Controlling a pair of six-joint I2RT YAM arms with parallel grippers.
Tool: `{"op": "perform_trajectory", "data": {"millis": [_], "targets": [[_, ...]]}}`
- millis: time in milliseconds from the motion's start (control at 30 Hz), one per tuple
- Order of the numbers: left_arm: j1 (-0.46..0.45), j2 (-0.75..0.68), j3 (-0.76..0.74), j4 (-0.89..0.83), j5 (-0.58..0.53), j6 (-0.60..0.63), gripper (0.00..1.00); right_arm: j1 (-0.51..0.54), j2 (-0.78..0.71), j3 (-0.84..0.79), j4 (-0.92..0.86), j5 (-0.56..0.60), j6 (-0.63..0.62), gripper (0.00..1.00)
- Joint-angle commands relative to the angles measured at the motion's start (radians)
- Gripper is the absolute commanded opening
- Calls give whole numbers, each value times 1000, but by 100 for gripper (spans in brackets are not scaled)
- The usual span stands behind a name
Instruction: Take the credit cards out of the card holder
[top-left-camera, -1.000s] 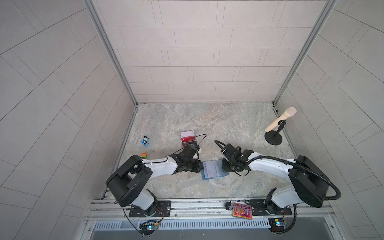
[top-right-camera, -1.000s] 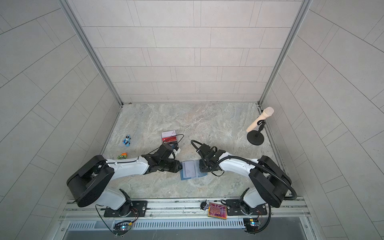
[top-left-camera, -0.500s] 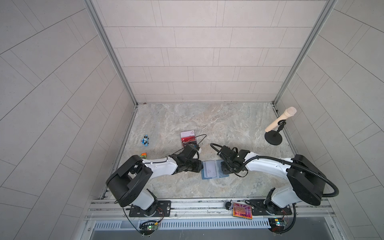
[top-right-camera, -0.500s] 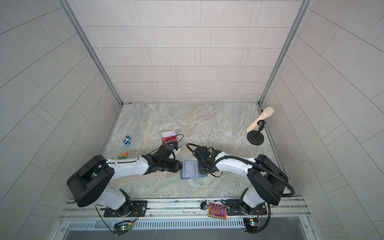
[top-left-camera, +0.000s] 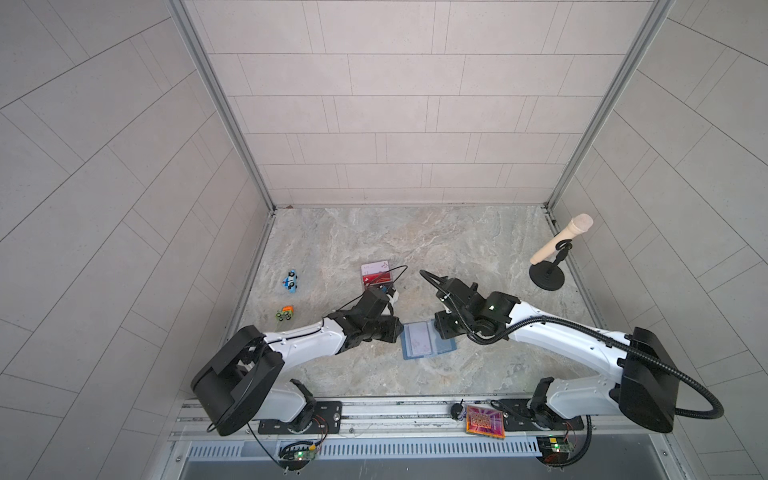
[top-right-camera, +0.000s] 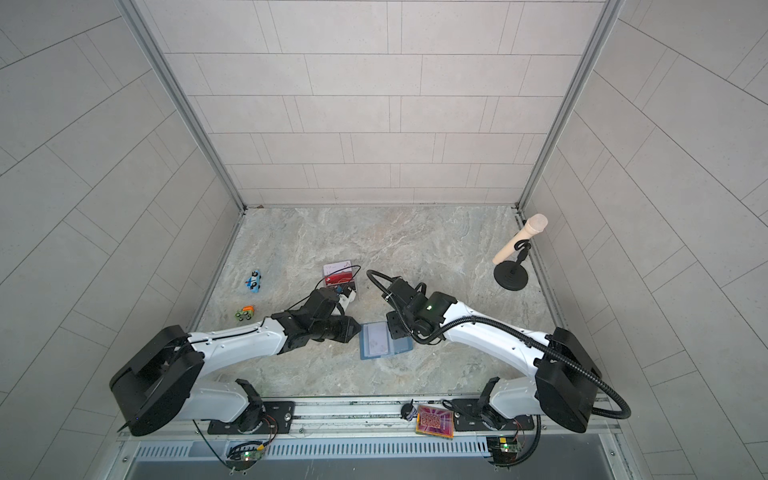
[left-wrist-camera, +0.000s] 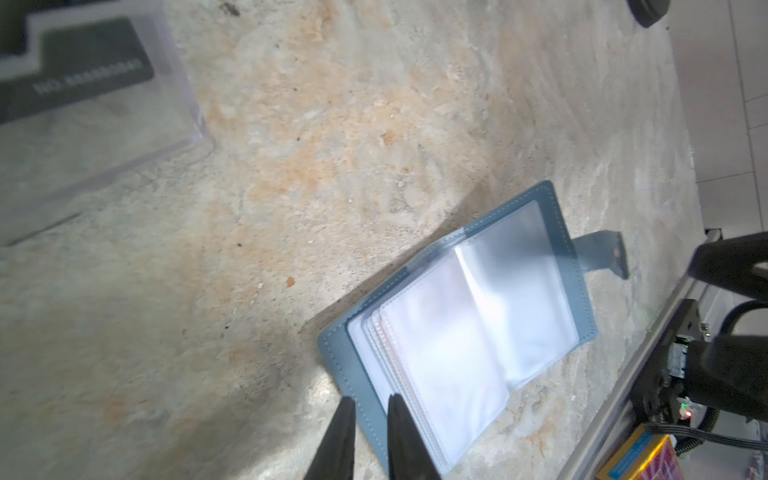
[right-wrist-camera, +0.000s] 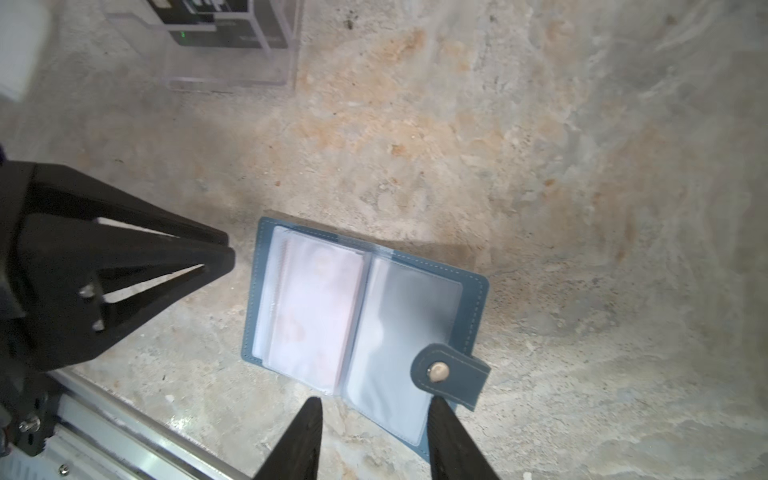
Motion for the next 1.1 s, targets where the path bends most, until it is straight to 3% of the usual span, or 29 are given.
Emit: {"op": "perform_trajectory", "data": {"millis": [0,433,1067], "targets": [[-3,8,-32,61,39,-25,16,23,-2,11,34,-52,-10,45],[-1,79,-52,164,69,-64,4,130,193,65,108,32,-8,54],[44,140,-126,264,116,-103,2,208,344,36,168,202,39,55]]}}
